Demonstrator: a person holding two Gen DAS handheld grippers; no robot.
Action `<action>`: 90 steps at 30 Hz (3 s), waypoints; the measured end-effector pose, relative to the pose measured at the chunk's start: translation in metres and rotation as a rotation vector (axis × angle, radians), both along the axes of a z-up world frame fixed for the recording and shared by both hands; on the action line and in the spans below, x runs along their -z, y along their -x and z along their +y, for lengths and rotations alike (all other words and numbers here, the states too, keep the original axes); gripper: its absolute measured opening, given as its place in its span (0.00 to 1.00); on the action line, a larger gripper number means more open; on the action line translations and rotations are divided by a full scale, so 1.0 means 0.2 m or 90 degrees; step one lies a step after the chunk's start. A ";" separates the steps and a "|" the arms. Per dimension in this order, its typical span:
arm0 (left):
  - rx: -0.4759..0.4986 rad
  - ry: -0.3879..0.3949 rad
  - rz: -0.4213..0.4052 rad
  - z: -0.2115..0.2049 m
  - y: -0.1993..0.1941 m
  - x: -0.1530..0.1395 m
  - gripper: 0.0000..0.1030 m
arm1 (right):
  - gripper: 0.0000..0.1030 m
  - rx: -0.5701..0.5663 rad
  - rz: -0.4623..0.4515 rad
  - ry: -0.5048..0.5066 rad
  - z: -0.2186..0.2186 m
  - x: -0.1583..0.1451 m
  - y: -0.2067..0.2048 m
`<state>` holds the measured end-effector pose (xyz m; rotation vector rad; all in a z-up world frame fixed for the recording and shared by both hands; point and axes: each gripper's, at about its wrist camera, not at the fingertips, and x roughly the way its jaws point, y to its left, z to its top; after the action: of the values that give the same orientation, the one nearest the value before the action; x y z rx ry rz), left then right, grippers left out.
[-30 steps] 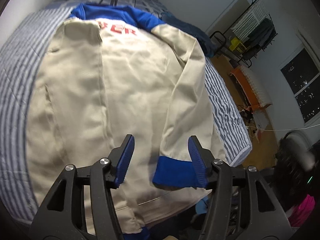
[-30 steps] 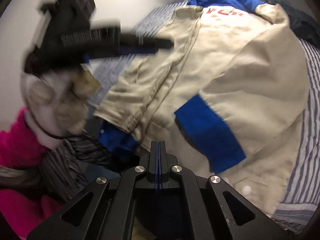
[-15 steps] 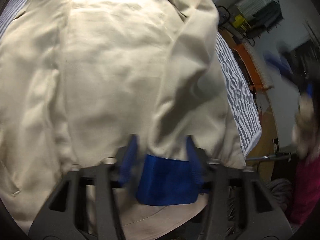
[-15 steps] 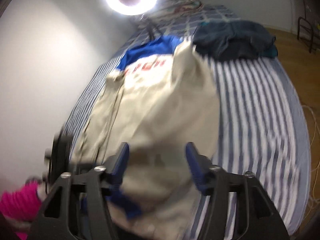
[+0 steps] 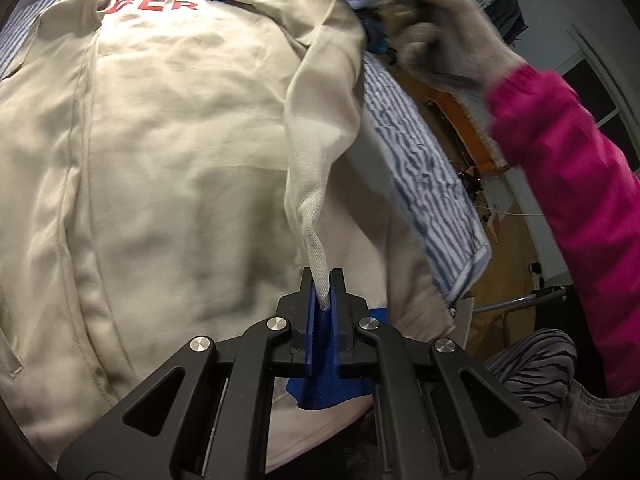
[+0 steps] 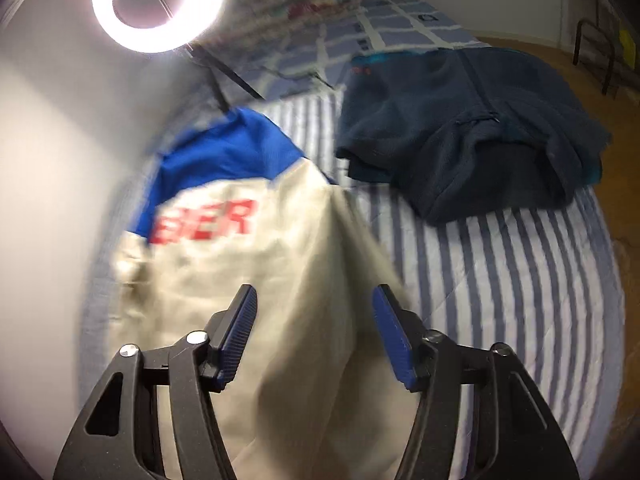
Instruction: Fold large clothes
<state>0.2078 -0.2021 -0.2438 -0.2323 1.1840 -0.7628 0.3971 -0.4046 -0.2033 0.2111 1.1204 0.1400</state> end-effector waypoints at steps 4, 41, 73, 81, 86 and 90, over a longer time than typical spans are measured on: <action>0.016 0.045 -0.002 -0.06 0.02 -0.09 0.03 | 0.00 -0.002 0.011 0.123 0.04 0.00 -0.07; -0.132 0.043 0.148 0.30 0.20 0.16 0.17 | 0.49 -0.221 0.073 -0.193 0.12 0.20 1.39; -0.024 -0.078 -0.025 0.07 0.29 -0.15 0.07 | 0.30 -0.105 0.005 -0.163 -0.17 0.15 1.18; -0.003 -0.073 -0.017 -0.08 0.04 -0.15 0.07 | 0.39 0.003 -0.008 -0.204 -0.39 0.30 0.57; -0.008 -0.069 -0.008 -0.12 -0.09 -0.08 0.07 | 0.43 0.070 0.014 -0.267 -0.51 0.47 0.27; -0.014 -0.072 0.028 -0.11 -0.15 0.04 0.07 | 0.36 0.084 0.017 -0.323 -0.55 0.56 0.16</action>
<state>0.2384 -0.2245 -0.2522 -0.1687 1.2599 -0.6721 0.3644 -0.5138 -0.3148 0.7395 1.0784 0.3034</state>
